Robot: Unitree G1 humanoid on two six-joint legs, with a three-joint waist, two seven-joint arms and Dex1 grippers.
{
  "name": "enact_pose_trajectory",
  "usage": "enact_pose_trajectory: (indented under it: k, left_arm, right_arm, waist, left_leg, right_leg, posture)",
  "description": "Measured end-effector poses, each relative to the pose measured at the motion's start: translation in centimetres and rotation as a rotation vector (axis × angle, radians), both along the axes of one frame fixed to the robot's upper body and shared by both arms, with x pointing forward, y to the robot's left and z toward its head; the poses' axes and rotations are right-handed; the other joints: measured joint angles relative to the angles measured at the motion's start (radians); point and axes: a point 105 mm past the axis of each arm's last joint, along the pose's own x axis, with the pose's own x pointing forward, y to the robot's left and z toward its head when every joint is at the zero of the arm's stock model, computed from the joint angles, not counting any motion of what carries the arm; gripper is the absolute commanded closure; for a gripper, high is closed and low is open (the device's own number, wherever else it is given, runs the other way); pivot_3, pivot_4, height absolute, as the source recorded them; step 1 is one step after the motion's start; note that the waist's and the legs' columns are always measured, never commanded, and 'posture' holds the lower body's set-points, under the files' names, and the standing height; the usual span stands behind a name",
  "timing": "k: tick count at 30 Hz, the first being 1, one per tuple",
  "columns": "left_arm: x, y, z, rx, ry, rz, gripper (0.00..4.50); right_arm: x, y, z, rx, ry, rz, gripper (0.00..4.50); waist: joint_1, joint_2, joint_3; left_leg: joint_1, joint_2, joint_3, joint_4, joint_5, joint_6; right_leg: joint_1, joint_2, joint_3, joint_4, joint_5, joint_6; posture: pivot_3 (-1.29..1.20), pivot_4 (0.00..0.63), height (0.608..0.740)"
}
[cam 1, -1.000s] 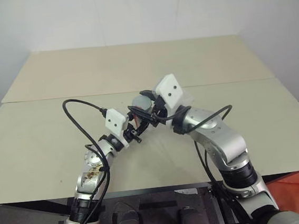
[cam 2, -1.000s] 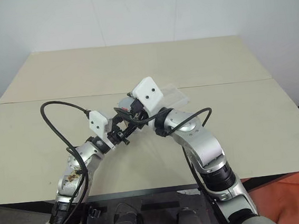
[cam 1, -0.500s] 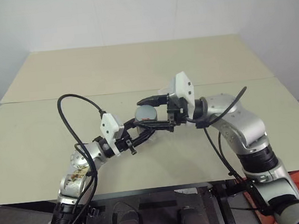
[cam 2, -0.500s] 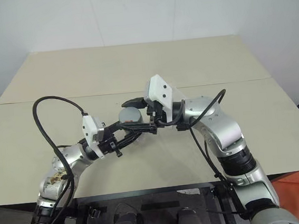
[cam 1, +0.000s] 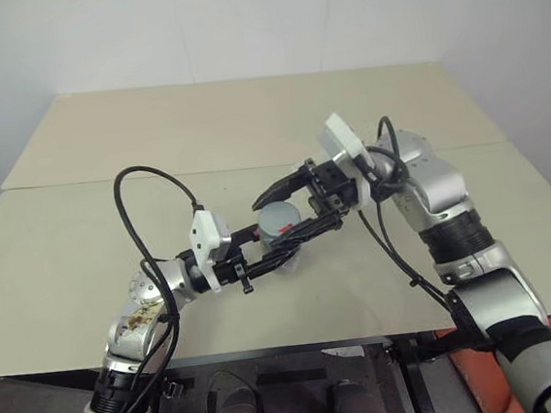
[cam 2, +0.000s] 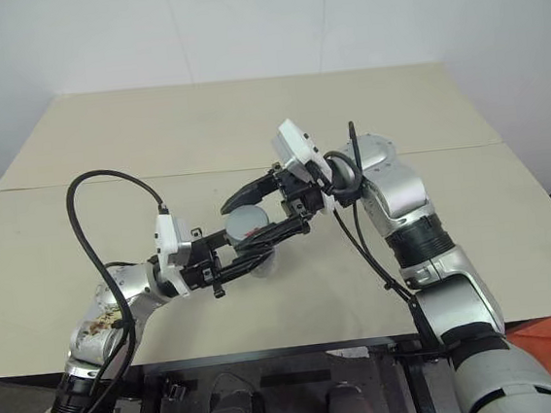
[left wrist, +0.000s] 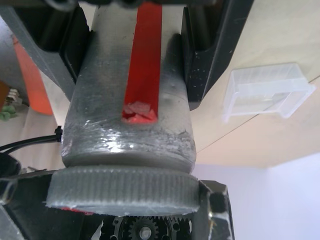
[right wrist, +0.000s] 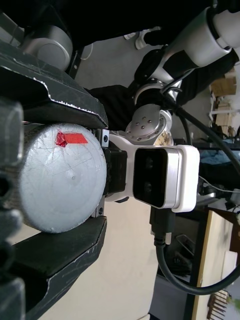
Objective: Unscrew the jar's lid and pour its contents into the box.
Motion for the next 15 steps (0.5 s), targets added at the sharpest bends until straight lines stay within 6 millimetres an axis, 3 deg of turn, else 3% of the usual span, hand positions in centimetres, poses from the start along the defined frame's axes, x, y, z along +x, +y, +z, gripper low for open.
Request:
enact_pose_trajectory:
  k: [4,9,15]
  left_arm:
    - [0.0,-0.2,0.0,-0.002,-0.009,0.008,2.57]
    - [0.2,-0.4,0.4,-0.032,-0.025,0.034,2.57]
    - [0.9,0.4,-0.6,-0.024,-0.007,0.137,2.57]
  right_arm:
    - [0.9,-0.4,-0.6,0.000,0.048,-0.033,0.02]
    - [1.1,-1.2,0.2,0.057,-0.001,-0.052,0.02]
    - [-0.4,-3.6,2.4,0.177,-0.111,-0.179,0.02]
  waist:
    - [0.001,0.000,0.000]
    - [0.002,0.000,0.000]
    - [0.005,0.000,0.000]
  left_leg:
    - [0.000,0.000,0.000,0.000,0.000,0.000]
    - [0.000,0.000,0.000,0.000,0.000,0.000]
    - [-0.001,0.000,0.000,-0.001,0.000,0.000]
  right_leg:
    - [0.000,0.000,0.000,0.000,0.000,0.000]
    - [0.000,-0.001,0.000,0.000,0.000,0.000]
    - [-0.001,-0.002,0.000,0.000,0.000,0.000]
  posture:
    - [0.00,0.150,0.740]
    - [0.00,0.150,0.740]
    - [0.00,0.150,0.740]
